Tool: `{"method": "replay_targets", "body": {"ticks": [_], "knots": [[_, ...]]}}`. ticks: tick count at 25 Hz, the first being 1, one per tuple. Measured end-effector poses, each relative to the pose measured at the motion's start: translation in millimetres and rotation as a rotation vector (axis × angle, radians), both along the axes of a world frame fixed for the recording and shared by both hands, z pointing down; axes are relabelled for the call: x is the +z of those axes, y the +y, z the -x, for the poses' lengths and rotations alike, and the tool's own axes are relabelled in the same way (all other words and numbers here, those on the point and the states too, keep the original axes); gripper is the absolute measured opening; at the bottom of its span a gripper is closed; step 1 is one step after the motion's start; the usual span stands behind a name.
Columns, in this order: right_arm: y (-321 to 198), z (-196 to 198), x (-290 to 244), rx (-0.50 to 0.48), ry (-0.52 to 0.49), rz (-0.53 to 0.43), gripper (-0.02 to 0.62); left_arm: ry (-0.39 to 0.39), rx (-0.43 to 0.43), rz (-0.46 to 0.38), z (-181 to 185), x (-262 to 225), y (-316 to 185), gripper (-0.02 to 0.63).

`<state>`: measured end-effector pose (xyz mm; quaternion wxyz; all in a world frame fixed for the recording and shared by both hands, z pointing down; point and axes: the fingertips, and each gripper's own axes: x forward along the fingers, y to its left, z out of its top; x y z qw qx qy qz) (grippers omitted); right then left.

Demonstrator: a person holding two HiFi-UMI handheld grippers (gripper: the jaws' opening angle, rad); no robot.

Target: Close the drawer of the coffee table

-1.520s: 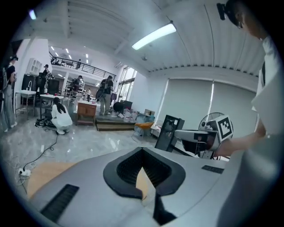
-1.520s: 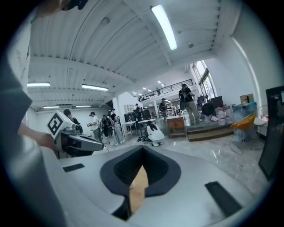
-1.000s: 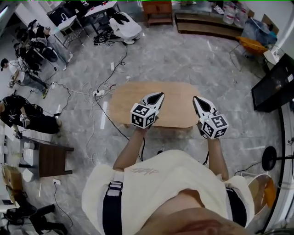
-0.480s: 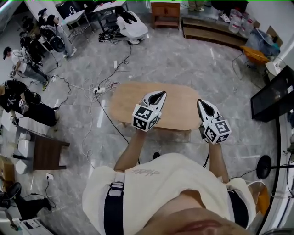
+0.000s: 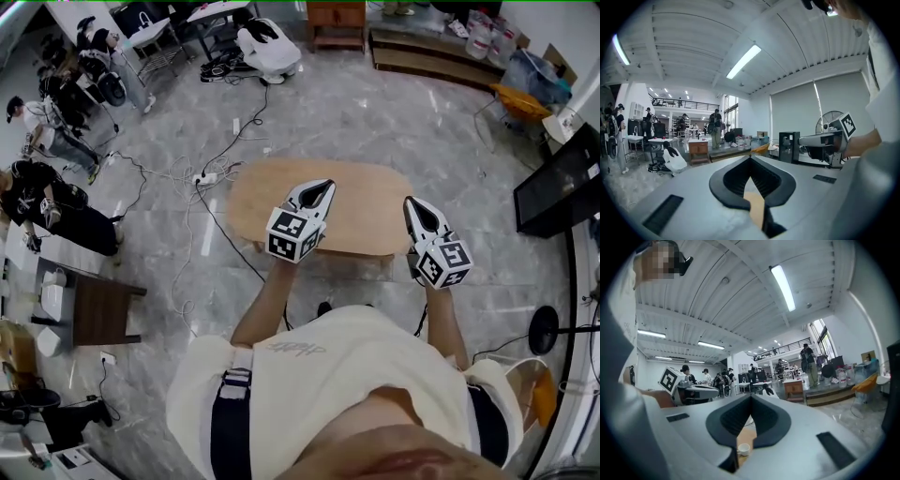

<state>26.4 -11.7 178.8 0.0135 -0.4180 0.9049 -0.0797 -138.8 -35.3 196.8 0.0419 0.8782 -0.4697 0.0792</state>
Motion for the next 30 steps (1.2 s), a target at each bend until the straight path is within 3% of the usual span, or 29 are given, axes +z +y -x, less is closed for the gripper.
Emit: {"method": "replay_targets", "body": {"ticks": [8, 14, 22, 30], "knots": [[9.5, -10.3, 1.2, 0.038, 0.043, -0.03, -0.006, -0.002, 0.056, 0.005, -21.1, 1.7, 3.5, 0.005], [13.1, -16.4, 5.3, 0.064, -0.008, -0.007, -0.006, 0.02, 0.059, 0.013, -18.8, 2.8, 1.3, 0.005], [15.9, -19.3, 14.4, 0.067, 0.013, 0.002, -0.006, 0.031, 0.079, 0.057, -24.4, 19.5, -0.3, 0.005], [11.5, -33.8, 17.6, 0.077, 0.0, 0.006, -0.006, 0.028, 0.093, 0.046, -38.4, 17.1, -5.2, 0.005]]}}
